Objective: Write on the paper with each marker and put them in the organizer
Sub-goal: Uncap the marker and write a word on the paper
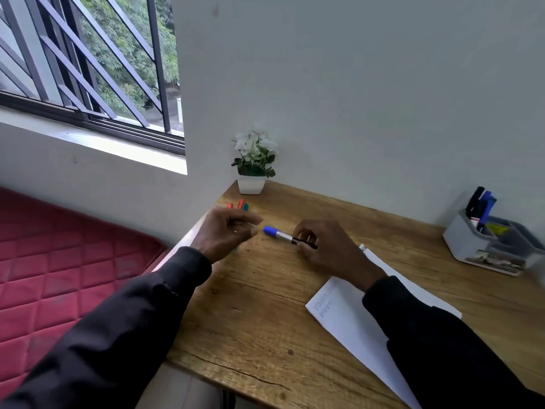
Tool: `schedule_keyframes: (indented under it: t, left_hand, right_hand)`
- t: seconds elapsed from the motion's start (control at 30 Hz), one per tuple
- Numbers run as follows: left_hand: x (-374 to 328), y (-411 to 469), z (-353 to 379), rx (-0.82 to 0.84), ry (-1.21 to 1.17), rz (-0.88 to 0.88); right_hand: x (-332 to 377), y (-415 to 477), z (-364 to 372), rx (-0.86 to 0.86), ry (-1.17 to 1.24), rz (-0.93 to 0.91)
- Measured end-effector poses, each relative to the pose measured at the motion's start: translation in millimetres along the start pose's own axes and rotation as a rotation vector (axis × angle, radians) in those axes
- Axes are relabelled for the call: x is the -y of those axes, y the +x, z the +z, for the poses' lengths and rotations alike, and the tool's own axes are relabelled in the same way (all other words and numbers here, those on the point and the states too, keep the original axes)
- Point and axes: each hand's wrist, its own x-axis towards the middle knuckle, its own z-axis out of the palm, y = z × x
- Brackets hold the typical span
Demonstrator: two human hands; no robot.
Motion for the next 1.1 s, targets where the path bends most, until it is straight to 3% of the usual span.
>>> schedule_keyframes:
  t: [0.13,0.3,0.4,0.5,0.67,0.9,1.1]
  left_hand:
    - [-7.8,5.8,24.6,0.121,0.156,0.111]
    - [-28.1,7.3,53.0,0.167,0.152,0.187]
    - [-38.0,6.3,63.1,0.152,0.087,0.23]
    - [-49.6,2.1,74.1,0.183,0.049,0.281]
    - [-61.3,-0.6,87.2,0.267,0.039,0.315]
    - [-61.5,0.7,84.2,0.354,0.047,0.289]
    - [-38.1,6.8,78.5,0.421,0.095,0.175]
  right_hand:
    - [-6.2,-26.9,-22.7,-0.171,0.163,-0.014]
    - [-16.3,-55.5,-43.1,-0.318,0.351,0.087]
    - [-22.4,-68.6,-47.9,-0.38,0.774,0.158]
    - [-17.3,-77.3,-42.3,-0.313,1.152,0.185]
    - [-3.8,-81.2,-31.9,-0.298,1.103,0.279]
    - [-9.4,-88.2,-46.3,-0.09,1.137,0.232]
    - [-20.0,-103.5,-51.5,-0.24,1.132,0.27]
